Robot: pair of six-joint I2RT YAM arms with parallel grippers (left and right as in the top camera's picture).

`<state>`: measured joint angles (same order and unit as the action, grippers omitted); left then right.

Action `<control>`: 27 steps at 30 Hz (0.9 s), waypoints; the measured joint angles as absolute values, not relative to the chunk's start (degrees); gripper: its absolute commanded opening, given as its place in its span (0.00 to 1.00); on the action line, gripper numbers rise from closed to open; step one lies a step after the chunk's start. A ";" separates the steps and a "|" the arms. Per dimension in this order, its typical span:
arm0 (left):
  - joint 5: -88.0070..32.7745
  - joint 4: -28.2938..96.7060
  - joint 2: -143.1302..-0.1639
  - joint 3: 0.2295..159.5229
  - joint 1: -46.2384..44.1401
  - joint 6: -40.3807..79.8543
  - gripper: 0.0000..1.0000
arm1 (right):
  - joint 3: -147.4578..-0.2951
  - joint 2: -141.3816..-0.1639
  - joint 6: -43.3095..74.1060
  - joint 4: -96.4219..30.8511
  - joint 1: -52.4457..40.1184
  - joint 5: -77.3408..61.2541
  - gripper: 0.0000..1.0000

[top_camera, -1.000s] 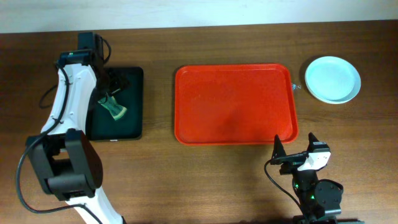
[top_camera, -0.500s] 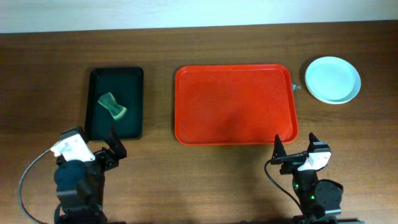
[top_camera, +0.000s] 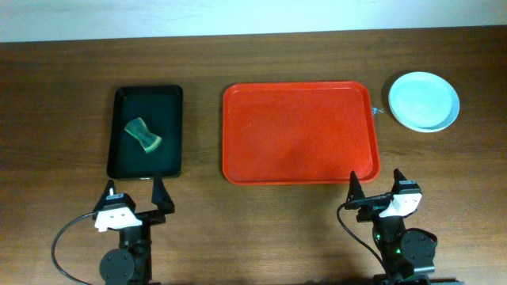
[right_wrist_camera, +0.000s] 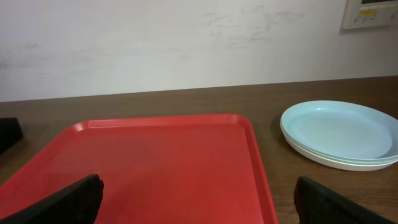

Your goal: Clean dirty plates on tray and stack at the side

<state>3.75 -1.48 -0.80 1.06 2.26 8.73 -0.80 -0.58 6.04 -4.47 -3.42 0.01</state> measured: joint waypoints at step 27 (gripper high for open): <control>-0.10 4.71 -0.62 0.84 0.27 4.05 0.99 | -0.80 -0.58 6.00 -4.47 -3.42 0.01 0.98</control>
